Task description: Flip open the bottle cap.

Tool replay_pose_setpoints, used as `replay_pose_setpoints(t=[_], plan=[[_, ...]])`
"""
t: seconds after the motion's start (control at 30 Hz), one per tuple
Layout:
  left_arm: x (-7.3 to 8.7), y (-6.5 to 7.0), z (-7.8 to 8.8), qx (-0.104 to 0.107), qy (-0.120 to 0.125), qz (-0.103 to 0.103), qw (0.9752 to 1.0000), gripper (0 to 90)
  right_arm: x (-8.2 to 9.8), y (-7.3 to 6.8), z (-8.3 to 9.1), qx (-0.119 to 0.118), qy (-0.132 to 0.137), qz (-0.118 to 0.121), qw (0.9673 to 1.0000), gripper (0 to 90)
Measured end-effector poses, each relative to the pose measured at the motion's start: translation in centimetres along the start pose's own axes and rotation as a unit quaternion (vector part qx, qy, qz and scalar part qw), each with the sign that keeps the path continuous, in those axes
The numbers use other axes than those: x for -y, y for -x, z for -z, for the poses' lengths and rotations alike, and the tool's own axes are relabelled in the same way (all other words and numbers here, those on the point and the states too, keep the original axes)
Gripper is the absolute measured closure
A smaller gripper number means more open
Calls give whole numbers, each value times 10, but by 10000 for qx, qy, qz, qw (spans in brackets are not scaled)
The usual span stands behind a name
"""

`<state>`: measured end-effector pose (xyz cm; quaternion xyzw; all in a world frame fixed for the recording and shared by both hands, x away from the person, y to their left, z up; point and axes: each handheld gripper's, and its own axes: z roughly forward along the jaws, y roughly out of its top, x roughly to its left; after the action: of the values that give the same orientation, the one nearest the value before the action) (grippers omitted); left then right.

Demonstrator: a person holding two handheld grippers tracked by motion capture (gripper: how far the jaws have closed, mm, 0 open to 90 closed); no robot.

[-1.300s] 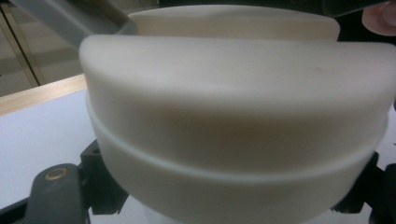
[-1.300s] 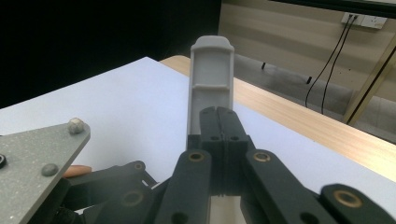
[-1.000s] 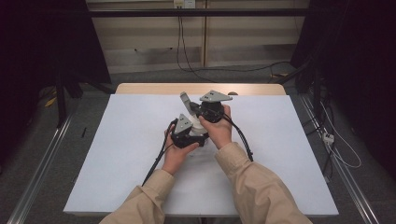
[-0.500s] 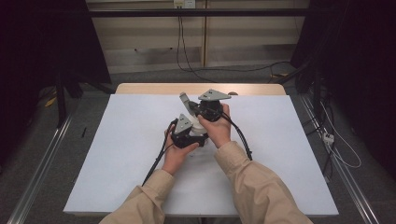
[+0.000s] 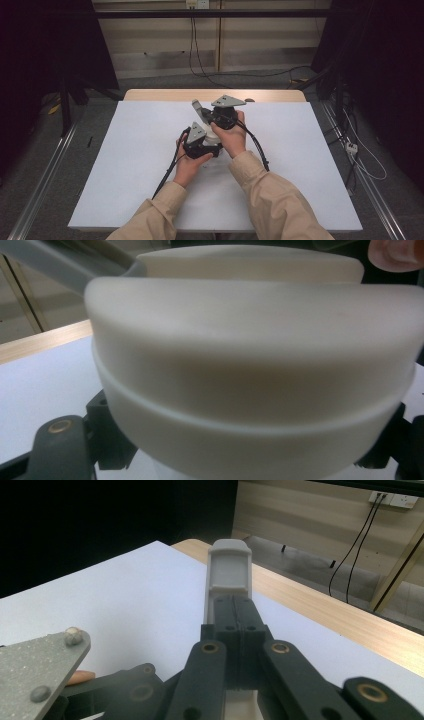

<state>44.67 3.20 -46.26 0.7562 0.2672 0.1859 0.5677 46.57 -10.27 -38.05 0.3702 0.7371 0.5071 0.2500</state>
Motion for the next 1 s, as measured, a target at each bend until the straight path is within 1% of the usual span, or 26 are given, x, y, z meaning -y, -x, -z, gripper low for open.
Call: replay_pose_setpoints(t=[0.1, 0.33, 0.5, 1.0], plan=[[0, 0, 0, 1, -16, -26, 10000, 186, 0, 0, 0, -2, 0, 4, 10000, 900], [0, 0, 0, 4, 1, 0, 10000, 186, 0, 0, -2, -10, -25, 15, 10000, 900], [0, 0, 0, 2, -20, -30, 10000, 186, -1, -1, -2, -7, -38, 22, 10000, 900], [0, 0, 0, -7, -19, -34, 10000, 186, 1, -1, -6, -18, -86, -1, 10000, 900]])
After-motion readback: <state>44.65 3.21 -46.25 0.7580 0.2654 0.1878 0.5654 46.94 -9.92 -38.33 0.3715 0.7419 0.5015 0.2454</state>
